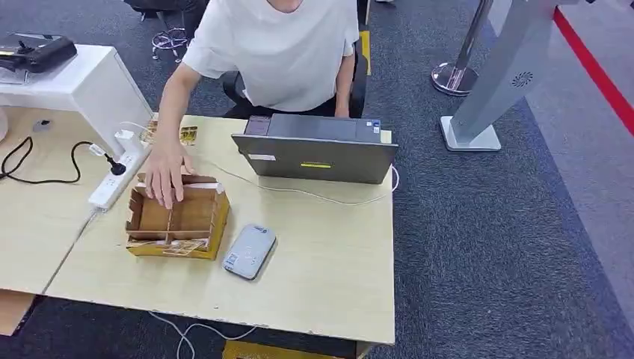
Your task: Pass the card to the sensor for recognition and then transmit it.
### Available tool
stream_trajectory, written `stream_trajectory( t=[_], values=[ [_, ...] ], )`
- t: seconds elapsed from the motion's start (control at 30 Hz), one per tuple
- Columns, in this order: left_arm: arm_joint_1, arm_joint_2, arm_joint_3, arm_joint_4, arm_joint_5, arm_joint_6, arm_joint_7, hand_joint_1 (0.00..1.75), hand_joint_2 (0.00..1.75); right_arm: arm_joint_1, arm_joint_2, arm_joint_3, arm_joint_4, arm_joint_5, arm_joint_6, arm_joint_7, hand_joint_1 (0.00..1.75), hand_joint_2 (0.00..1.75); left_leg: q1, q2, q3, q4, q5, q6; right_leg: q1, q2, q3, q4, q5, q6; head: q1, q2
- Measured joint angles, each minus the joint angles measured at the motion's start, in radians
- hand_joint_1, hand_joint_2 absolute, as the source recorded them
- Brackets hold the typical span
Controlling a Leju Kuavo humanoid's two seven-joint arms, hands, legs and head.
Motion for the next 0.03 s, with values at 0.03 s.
stream_trajectory(
  t=[0.03],
  values=[
    [-0.004,-0.002,0.0,0.067,0.001,0.0,0.003,0.0,1.75,-0.001,0.0,0.0,0.0,0.0,-0.002,0.007,0.0,1.75,0.0,0.0,0.0,0.0,0.0,0.0,0.0,0.0,0.0,0.0,0.0,0.0,0.0,0.0]
  ],
)
